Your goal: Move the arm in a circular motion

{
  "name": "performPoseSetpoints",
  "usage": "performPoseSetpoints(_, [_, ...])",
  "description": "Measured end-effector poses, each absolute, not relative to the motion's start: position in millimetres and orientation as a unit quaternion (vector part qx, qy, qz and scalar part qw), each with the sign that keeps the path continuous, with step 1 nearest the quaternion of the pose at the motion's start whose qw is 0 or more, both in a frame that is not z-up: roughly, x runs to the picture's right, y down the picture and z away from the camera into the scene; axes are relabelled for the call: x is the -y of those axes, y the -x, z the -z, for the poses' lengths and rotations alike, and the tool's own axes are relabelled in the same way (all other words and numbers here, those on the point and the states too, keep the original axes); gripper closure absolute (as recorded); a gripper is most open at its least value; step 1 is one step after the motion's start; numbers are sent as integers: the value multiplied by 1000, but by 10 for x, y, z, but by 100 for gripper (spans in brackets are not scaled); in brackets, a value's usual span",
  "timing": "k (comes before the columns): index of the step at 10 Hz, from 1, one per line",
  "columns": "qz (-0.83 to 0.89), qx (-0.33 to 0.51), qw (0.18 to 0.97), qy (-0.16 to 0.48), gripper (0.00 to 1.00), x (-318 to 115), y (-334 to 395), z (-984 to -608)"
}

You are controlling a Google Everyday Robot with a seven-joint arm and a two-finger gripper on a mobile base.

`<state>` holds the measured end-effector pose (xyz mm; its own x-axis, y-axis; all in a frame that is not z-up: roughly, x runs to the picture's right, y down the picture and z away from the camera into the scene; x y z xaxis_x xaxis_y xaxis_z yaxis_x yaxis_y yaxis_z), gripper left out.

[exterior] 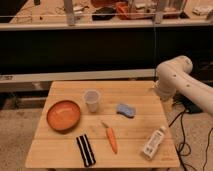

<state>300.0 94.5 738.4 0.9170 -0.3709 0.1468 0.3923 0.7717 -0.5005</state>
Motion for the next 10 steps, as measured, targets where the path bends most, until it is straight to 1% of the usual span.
performPoseSetpoints(3, [209,26,944,254,20,-1269,-2970,-6987])
performPoseSetpoints(5, [225,36,942,248,20,-1325,-2727,-6884])
performPoseSetpoints(7, [239,55,938,247,20,-1356,-2274,-6826])
performPoseSetpoints(10, [254,83,927,262,20,-1400,-1536,-6780])
